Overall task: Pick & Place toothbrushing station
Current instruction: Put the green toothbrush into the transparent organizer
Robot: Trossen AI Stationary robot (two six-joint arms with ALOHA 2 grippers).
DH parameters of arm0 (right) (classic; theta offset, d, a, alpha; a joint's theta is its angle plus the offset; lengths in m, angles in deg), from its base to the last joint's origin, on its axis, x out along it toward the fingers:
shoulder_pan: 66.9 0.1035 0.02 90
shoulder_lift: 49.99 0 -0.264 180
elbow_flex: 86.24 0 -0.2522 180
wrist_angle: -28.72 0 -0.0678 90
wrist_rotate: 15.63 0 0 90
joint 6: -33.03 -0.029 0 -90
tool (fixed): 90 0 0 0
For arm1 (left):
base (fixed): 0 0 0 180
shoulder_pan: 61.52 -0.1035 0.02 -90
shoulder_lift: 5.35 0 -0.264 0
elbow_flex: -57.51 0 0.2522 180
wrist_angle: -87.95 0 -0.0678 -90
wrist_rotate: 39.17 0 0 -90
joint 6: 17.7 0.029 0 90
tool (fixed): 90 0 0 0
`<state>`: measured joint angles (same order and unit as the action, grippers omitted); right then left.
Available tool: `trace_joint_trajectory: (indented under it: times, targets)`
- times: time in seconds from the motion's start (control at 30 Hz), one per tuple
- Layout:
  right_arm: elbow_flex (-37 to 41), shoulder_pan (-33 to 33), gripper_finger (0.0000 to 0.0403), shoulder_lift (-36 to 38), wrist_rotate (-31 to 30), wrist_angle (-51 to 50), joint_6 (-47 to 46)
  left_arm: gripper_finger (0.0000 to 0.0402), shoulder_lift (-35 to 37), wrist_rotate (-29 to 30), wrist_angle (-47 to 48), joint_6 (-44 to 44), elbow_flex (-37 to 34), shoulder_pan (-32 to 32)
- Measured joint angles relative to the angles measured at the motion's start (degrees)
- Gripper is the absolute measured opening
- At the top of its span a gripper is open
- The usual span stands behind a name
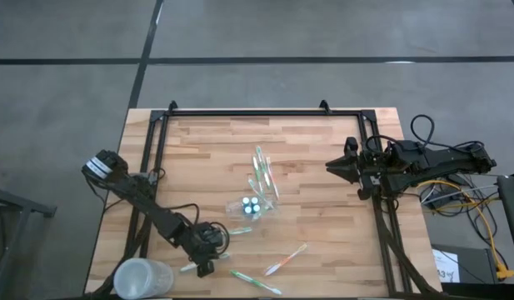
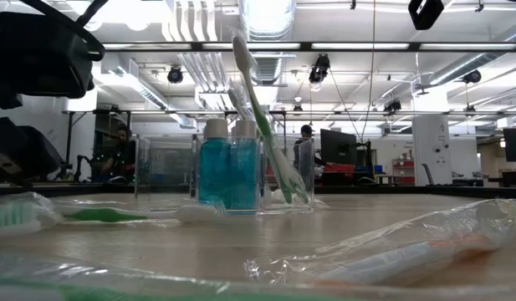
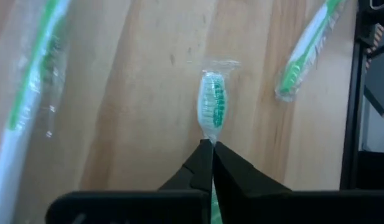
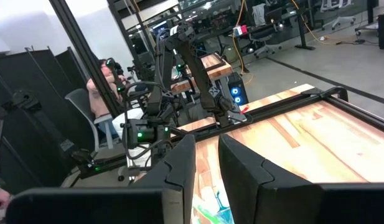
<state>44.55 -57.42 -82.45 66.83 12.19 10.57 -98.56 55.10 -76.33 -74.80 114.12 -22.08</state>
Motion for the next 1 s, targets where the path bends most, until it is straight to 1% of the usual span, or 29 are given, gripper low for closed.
trace_joint_trajectory:
  times: [0.1,0.3,0.63,0.83,1.0]
  targets:
    - [0.0,0.0,0.0071,0.0,0.0,0.0,0.0,0.0008,0.0,0.7,-0.3,0.7,0.0,-0.5]
    - [0.0,0.0,0.0079,0.0,0.0,0.0,0.0,0.0004,0.5,1.1,-1.1,6.6,1.1,-2.6]
    - [0.0,0.0,0.0069,0.0,0.0,0.0,0.0,0.0003,0.5,1.2,-1.0,19.2,4.8,-10.0]
    - [0.0,0.0,0.0072,0.0,0.0,0.0,0.0,0.0006,0.6,-0.2,-1.4,21.3,4.8,-14.4]
    - [0.0,0.0,0.0079,0.0,0.0,0.0,0.0,0.0003,0.6,-0.3,-3.1,22.0,4.9,-16.7]
